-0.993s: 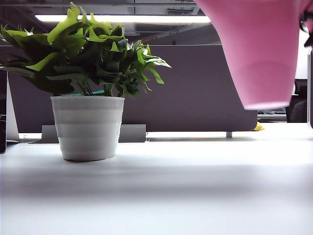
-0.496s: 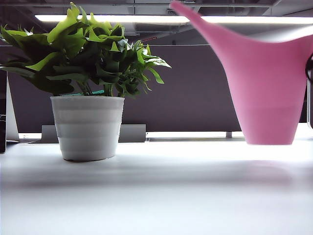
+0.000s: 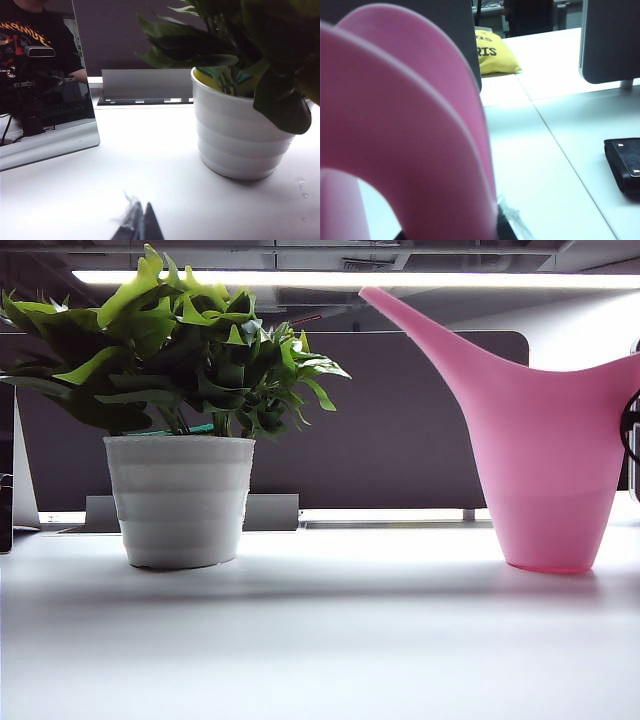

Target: Pick up the watering can from the table, water the potted plant, and put the can back.

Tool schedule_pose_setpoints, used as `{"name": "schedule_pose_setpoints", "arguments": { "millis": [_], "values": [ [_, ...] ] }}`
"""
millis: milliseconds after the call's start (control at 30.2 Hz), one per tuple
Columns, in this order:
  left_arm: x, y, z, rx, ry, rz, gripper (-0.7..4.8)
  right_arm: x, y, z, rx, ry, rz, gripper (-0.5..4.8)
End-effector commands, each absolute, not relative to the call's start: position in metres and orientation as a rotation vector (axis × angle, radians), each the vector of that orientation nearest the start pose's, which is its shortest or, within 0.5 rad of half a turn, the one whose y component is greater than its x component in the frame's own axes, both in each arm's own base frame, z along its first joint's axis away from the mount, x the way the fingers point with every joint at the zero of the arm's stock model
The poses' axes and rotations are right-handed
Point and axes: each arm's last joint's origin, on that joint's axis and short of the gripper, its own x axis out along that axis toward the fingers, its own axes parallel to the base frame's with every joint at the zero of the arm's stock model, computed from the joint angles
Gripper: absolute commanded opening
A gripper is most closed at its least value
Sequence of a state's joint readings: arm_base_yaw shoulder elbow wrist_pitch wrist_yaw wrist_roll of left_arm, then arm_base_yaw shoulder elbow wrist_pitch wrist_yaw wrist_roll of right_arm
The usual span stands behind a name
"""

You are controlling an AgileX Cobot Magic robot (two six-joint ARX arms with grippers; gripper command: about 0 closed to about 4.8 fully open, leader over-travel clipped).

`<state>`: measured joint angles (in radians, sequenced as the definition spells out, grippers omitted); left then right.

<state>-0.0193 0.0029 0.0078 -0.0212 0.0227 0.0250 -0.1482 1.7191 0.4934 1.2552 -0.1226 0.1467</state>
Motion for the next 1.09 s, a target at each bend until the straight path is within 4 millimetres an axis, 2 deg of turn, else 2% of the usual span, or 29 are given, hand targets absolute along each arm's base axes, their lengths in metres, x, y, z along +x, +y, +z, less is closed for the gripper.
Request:
{"name": "schedule_pose_setpoints", "arguments": {
  "millis": [33,165,331,430,563,695,794,1092],
  "values": [
    [0.097,-0.003,0.165,0.022,0.009,-0.042,-0.05,0.294,-0.041,0.172,0.168,-0.179,-0.027,0.08],
    [0.097,-0.003,0.165,0.022,0.009,-0.042,-0.05,0.295,-0.041,0.169,0.171,-0.162,-0.028,1.22],
    [0.097,-0.003,0.165,0.022,0.009,-0.042,-0.05,0.295,-0.039,0.165,0.176,-0.117,-0.025,1.25],
    [0.097,-0.003,0.165,0.022,0.009,-0.042,-0.05,0.295,-0.039,0.160,0.188,-0.074,-0.025,1.56],
    [0.097,-0.003,0.165,0.022,0.009,-0.042,-0.05,0.290,-0.038,0.156,0.210,-0.059,-0.026,1.58],
    [0.097,-0.003,0.165,0.022,0.009,-0.045,-0.05,0.284,-0.037,0.153,0.209,-0.067,-0.025,1.68],
    [0.097,-0.003,0.165,0.022,0.009,-0.044,-0.05,0.276,-0.036,0.150,0.216,-0.075,-0.024,2.21],
    [0.097,-0.003,0.165,0.022,0.009,-0.045,-0.05,0.252,-0.033,0.150,0.236,-0.077,-0.023,2.21]
  ]
}}
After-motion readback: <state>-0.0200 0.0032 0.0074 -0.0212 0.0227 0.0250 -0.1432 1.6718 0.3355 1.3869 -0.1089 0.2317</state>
